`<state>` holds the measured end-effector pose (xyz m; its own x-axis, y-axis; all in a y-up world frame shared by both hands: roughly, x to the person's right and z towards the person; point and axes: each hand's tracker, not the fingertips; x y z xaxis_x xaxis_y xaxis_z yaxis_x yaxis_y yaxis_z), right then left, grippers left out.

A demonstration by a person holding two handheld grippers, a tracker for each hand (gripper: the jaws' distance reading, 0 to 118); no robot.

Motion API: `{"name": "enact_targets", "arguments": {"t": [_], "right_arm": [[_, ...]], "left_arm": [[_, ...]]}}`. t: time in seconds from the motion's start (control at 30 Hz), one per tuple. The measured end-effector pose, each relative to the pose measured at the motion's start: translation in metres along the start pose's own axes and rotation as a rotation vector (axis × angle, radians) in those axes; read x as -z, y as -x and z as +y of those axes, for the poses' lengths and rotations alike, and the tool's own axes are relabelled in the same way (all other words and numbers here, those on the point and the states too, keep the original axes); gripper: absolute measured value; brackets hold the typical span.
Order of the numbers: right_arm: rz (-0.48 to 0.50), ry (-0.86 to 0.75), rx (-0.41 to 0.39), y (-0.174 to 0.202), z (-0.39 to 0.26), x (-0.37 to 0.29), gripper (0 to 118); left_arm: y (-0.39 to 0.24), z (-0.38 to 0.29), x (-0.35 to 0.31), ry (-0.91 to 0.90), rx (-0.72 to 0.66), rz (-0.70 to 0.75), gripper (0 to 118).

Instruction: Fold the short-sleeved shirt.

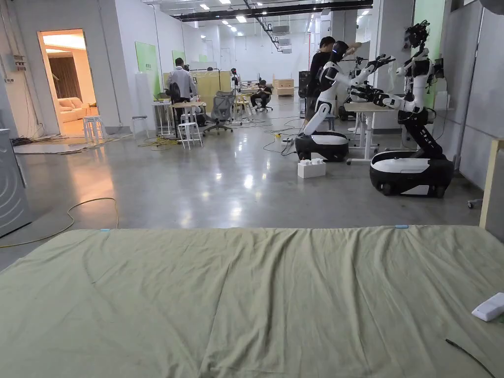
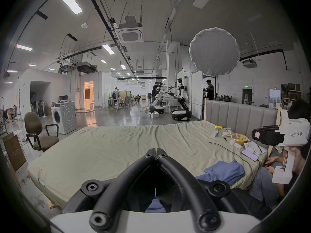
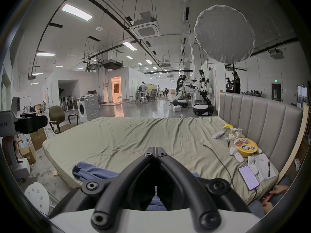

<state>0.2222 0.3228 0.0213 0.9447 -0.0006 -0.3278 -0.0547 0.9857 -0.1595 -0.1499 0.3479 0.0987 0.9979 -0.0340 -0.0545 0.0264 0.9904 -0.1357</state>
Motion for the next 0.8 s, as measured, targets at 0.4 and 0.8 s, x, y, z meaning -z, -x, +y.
{"name": "enact_targets", "arguments": {"t": [0.4,0.8], "right_arm": [[-0.018,0.013,0.03,-0.011,-0.003,-0.002,0],[-0.003,0.089,0.085,-0.015,-0.025,-0.003,0]], "left_arm": [[0.011,-0.006,0.001,0.025,-0.06,0.023,0],[0.124,-0.117,0.094,0.308,-0.534,0.021,101]]}}
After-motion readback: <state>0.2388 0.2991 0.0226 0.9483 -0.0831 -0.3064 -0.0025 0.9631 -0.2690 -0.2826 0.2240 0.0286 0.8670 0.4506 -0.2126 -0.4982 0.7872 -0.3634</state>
